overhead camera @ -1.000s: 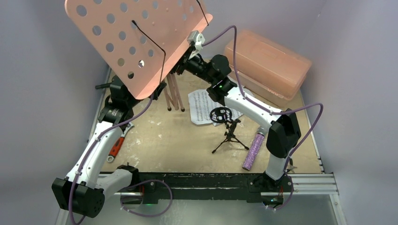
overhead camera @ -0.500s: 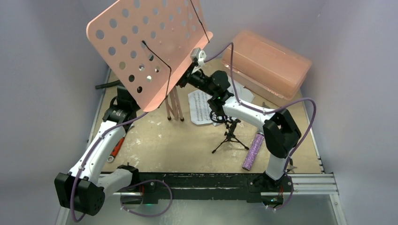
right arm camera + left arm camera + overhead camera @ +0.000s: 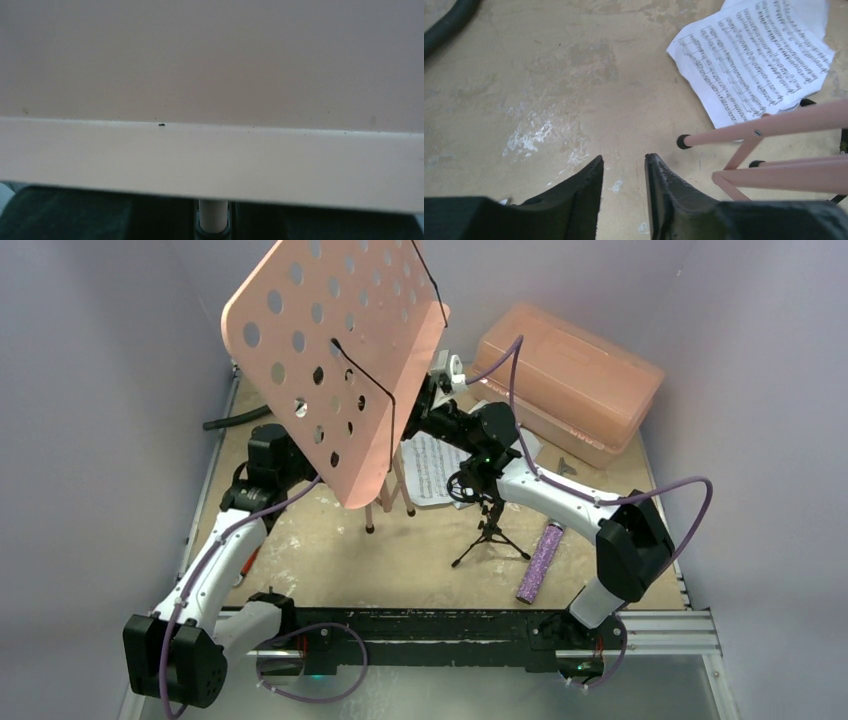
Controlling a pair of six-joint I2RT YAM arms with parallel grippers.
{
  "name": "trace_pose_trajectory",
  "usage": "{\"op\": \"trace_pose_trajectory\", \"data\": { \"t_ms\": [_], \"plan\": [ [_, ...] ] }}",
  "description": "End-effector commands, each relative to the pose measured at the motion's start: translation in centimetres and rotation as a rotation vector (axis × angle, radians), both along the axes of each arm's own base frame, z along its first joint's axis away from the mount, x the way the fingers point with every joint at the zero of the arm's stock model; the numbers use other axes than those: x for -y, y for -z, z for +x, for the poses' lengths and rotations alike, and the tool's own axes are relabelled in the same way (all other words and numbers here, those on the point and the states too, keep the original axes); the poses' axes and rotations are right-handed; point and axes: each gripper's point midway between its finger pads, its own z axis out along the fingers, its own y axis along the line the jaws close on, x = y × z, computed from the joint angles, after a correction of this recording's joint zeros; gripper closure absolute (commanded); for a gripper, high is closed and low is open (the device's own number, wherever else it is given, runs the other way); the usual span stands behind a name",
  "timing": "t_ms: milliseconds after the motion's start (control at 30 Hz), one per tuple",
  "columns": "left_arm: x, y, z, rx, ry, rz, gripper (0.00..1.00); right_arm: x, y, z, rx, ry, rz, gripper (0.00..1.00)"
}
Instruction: Set up the instrument practice props
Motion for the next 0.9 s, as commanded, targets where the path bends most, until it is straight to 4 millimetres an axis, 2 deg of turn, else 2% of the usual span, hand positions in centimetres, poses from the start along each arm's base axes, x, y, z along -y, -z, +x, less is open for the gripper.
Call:
{"op": "trace_pose_trajectory", "data": {
  "t_ms": [0, 167, 367, 700, 867],
  "plan": [
    [1.6, -3.2, 0.1, 0.147, 0.097, -0.047, 0.61, 6.5, -11.9, -5.6, 0.306, 0.038, 0.334, 1.0],
    [1.4, -3.9, -0.3, 0.179, 0.083, -0.057, 0.57, 6.5, -11.6, -5.5, 0.301, 0.052, 0.33, 1.0],
    [1.5, -6.1, -1.1, 0.263, 0.097, -0.074, 0.54, 6.4, -11.5, -5.1, 0.305, 0.068, 0.324, 1.0],
    [5.0, -8.9, -4.3, 0.305, 0.346, -0.15, 0.55, 6.2, -10.6, -4.7, 0.291, 0.078, 0.315, 1.0],
    [5.5, -8.9, -5.2, 0.284, 0.385, -0.169, 0.55, 6.1, -10.2, -4.5, 0.286, 0.078, 0.311, 1.0]
  ]
}}
